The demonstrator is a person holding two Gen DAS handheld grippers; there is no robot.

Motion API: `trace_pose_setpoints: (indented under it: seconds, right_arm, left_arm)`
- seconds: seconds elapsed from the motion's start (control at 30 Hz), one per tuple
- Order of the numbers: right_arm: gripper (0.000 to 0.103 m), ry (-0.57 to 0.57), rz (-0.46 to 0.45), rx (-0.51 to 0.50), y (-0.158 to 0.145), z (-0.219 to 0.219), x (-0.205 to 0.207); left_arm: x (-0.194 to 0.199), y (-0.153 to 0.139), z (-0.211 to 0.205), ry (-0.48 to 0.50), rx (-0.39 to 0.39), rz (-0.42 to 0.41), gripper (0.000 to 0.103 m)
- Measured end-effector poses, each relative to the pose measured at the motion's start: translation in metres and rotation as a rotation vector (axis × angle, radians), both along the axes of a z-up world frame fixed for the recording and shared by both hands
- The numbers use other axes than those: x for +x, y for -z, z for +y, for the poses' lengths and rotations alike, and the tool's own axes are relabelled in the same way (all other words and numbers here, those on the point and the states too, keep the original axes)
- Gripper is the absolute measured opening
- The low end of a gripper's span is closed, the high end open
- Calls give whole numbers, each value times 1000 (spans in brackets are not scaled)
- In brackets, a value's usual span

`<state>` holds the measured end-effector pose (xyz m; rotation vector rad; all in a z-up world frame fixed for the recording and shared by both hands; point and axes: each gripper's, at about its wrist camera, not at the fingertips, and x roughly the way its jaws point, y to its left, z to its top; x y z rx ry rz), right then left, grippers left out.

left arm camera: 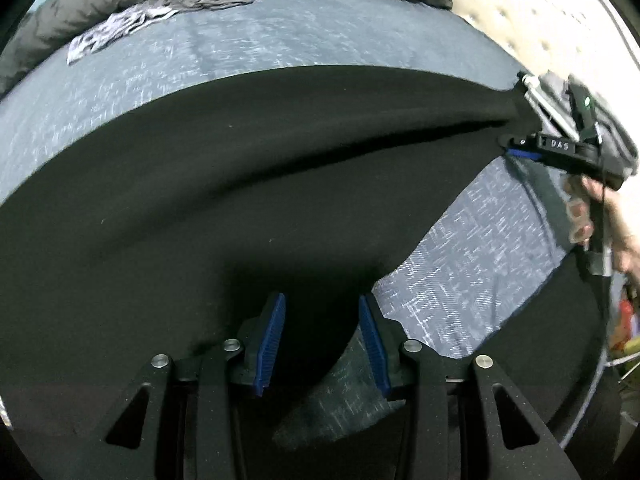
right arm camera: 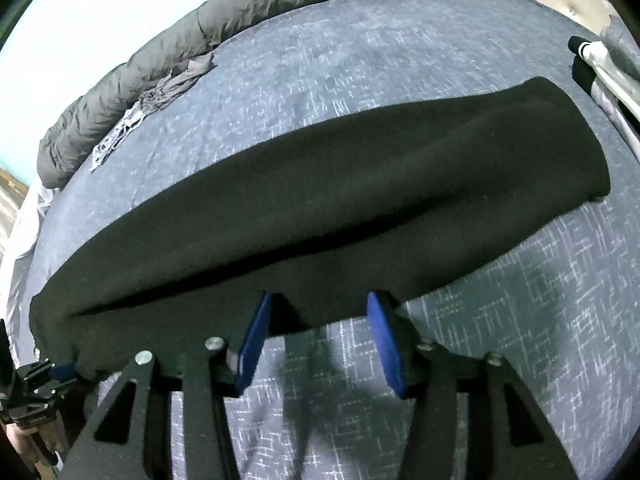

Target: Fold clothes

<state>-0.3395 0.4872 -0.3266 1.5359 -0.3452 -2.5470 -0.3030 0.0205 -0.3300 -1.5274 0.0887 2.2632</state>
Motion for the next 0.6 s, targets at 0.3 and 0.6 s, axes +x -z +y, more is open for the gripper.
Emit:
trace_pose_setpoints:
  seconds: [0.3, 0.6]
  right_arm:
    - [3, -15, 40, 47, -7, 3, 4]
    - [0, -78, 51, 72, -25, 14, 33]
  left_arm:
    - [16, -17, -7, 37, 3, 43, 4]
    - [37, -21, 0, 101, -15, 13, 4]
